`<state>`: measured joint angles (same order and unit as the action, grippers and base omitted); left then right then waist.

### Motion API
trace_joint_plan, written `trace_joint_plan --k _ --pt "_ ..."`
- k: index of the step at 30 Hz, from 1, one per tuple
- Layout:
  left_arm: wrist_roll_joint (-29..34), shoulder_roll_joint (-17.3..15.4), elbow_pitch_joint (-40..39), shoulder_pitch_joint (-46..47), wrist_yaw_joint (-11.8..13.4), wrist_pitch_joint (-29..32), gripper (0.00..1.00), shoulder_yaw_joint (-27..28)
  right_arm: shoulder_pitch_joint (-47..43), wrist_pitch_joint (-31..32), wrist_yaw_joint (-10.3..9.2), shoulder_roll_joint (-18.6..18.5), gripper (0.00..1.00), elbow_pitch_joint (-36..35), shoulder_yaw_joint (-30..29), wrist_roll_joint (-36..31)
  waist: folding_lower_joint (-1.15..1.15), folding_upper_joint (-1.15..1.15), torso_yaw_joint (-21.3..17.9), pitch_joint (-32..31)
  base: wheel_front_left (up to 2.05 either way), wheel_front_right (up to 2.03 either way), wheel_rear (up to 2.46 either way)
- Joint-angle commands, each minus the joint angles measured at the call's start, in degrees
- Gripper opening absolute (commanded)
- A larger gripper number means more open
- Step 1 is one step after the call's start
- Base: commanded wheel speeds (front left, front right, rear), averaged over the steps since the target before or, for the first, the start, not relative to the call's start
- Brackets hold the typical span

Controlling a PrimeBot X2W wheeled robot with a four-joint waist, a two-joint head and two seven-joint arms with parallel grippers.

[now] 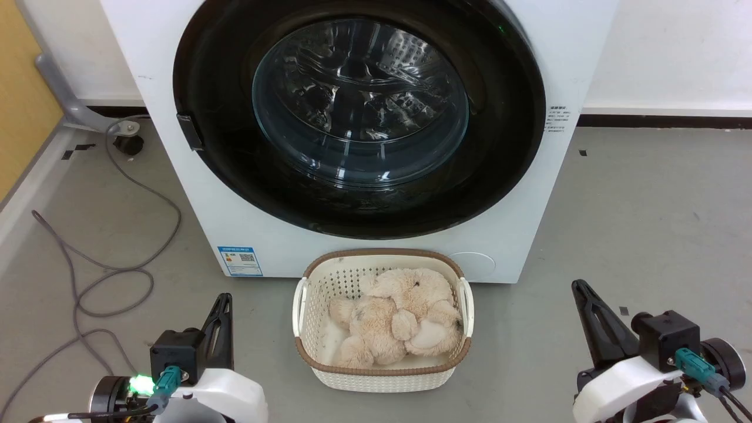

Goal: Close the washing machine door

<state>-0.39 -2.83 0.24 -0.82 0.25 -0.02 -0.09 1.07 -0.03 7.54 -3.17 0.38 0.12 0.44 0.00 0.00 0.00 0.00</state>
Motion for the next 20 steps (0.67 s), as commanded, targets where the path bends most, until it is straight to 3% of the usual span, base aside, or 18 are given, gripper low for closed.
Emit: trace_joint_plan --k 1,20 --pt "0.39 -0.05 -0.24 0.82 -0.25 0.02 0.0 0.09 -1.07 0.03 -0.05 0.29 0.0 -0.38 -0.12 -0.44 0.0 0.0 0.0 0.0 0.0 0.0 0.0" --pt "0.39 -0.05 -0.24 0.82 -0.25 0.02 0.0 0.09 -1.07 0.03 -0.05 0.29 0.0 -0.38 -0.12 -0.44 0.0 0.0 0.0 0.0 0.0 0.0 0.0"
